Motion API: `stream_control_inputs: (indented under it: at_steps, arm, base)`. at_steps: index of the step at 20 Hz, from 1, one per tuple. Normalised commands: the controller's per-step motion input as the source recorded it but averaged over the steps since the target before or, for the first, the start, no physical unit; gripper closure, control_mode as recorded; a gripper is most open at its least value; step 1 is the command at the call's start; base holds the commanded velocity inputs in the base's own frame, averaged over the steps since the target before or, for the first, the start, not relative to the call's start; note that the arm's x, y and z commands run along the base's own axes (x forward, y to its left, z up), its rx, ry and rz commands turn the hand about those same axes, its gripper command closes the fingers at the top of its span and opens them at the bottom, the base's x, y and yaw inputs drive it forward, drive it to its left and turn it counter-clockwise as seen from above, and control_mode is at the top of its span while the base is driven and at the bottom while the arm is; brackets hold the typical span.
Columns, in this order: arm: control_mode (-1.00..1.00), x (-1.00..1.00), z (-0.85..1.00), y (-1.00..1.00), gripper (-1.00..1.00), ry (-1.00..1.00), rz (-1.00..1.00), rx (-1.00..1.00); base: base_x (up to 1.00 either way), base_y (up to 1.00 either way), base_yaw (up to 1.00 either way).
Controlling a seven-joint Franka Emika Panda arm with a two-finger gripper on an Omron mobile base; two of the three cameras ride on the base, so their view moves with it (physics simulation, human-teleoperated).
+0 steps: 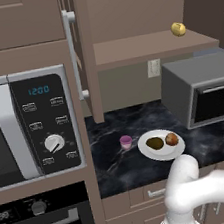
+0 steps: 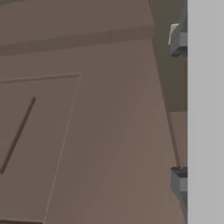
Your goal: Pick the avocado and bread from the counter and place them on the plate. Then pick the jam from the cabinet and place it next to the plate. Lastly close the cabinet door.
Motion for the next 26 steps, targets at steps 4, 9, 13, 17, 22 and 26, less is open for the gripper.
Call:
stream_control_inputs:
  at_steps: [4,9,13,17,22,26]
  arm:
    - [-1.00,-0.04,0.01,1.00,-1.00,0.00,0.00,0.00]
    - [-1.00,0.00,0.01,1.00,-1.00,-0.01,0.00,0.00]
    - [-1.00,0.00,0.09,1.00,-1.00,-0.03,0.00,0.00]
    - [-1.00,0.00,0.14,0.90,-1.00,-0.01,-0.02,0.00]
    - [-1.00,0.11,0.20,0.79,-1.00,0.00,-0.04,0.00]
    - [-1.00,0.30,0.45,0.54,-1.00,0.00,-0.04,0.00]
  base:
    - [0.00,0.00,0.00]
    - [0.00,0.00,0.00]
    - [0.00,0.00,0.00]
    - [0.00,0.00,0.00]
    - [0.00,0.00,0.00]
    - [0.00,0.00,0.00]
